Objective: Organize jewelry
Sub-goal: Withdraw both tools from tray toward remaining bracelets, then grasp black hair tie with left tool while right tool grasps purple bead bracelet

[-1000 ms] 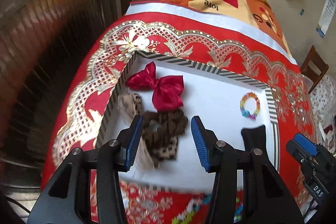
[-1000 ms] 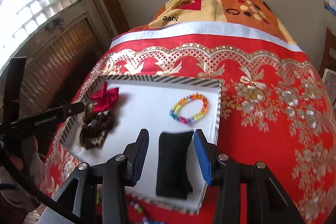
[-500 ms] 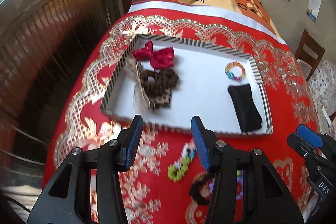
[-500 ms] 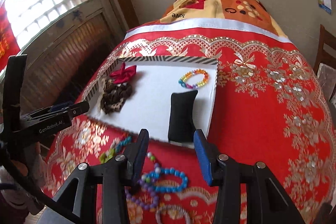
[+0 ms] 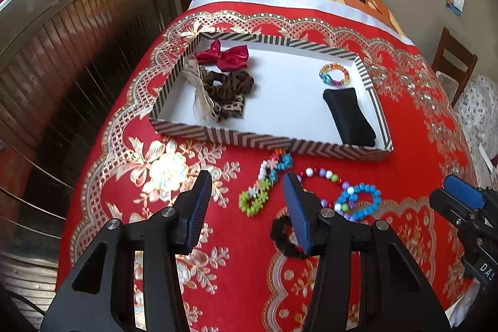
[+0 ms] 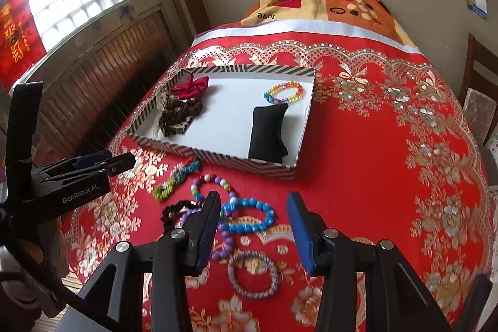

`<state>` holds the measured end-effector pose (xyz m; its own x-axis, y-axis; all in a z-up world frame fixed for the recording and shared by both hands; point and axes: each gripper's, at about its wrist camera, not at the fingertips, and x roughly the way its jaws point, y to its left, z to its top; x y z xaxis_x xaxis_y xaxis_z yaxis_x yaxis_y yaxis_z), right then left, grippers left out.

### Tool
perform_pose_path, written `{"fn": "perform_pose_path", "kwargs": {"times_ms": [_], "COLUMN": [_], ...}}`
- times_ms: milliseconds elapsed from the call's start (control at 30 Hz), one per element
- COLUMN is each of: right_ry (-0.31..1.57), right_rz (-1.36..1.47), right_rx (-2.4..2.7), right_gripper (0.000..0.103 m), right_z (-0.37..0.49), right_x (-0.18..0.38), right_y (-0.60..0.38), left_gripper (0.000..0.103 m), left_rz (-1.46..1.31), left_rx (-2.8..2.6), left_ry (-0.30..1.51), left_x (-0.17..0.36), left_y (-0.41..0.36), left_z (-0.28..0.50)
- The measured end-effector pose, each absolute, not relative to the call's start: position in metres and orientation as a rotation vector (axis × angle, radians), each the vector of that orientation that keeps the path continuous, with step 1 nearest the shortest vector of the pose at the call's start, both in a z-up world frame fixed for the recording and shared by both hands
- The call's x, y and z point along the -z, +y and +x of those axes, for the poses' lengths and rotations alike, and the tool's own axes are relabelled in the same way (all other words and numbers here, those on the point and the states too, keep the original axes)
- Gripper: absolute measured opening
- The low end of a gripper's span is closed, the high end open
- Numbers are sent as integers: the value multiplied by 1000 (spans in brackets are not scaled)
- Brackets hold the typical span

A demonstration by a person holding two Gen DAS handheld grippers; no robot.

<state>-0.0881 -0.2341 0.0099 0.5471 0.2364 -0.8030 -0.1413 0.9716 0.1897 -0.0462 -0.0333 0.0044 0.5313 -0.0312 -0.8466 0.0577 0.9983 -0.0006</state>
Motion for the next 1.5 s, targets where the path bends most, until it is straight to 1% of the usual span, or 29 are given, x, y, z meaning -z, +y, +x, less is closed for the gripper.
{"fn": "perform_pose_path", "kwargs": {"times_ms": [333, 667, 733, 833, 1000, 1100, 1167, 1200, 1233, 1333, 1367, 1400, 1433, 1467, 1500], "right_ry": [1012, 1069, 1071, 1091, 1132, 1148, 1155, 1142, 1145, 1144, 1141, 1134, 1124, 1110, 1098], "right_rz": [107, 117, 99, 73, 38, 7, -7, -14, -7, 25, 32, 40, 52, 68, 77], "right_rx": [-228, -335, -371, -402, -418, -414, -412, -409, -408, -400, -398, -393, -389, -388, -388], "right_gripper": [42, 42, 35, 31, 29, 28, 20, 13, 10, 9, 9, 9, 9, 9, 9], "right_z": [-104, -97, -93, -85, -76, -73, -72, -73, -73, -74, -75, -75, -76, -77, -77], "right_x": [10, 38, 42, 52, 70, 78, 84, 84, 85, 84, 82, 80, 75, 70, 65], "right_y": [-243, -229, -219, -205, -193, -188, -186, -187, -189, -199, -201, -205, -208, -211, -213], "left_gripper": [47, 47, 47, 47, 47, 47, 47, 47, 47, 47, 44, 27, 16, 9, 9], "left_rz": [-1, -65, -60, -43, -26, -17, -5, -3, -3, 3, 11, 15, 20, 21, 11], "left_rx": [69, 150, 157, 169, 176, 182, 189, 194, 199, 215, 229, 239, 258, 266, 275], "left_ry": [1075, 1228, 1237, 1246, 1278, 1266, 1264, 1264, 1263, 1249, 1237, 1228, 1224, 1227, 1230], "left_x": [11, 54, 58, 65, 77, 78, 79, 79, 79, 79, 80, 80, 81, 82, 82], "left_y": [-24, -25, -27, -31, -32, -33, -36, -39, -41, -48, -51, -55, -58, -59, -58], "left_z": [-60, -60, -57, -52, -45, -43, -40, -38, -36, -33, -33, -32, -32, -32, -32]}}
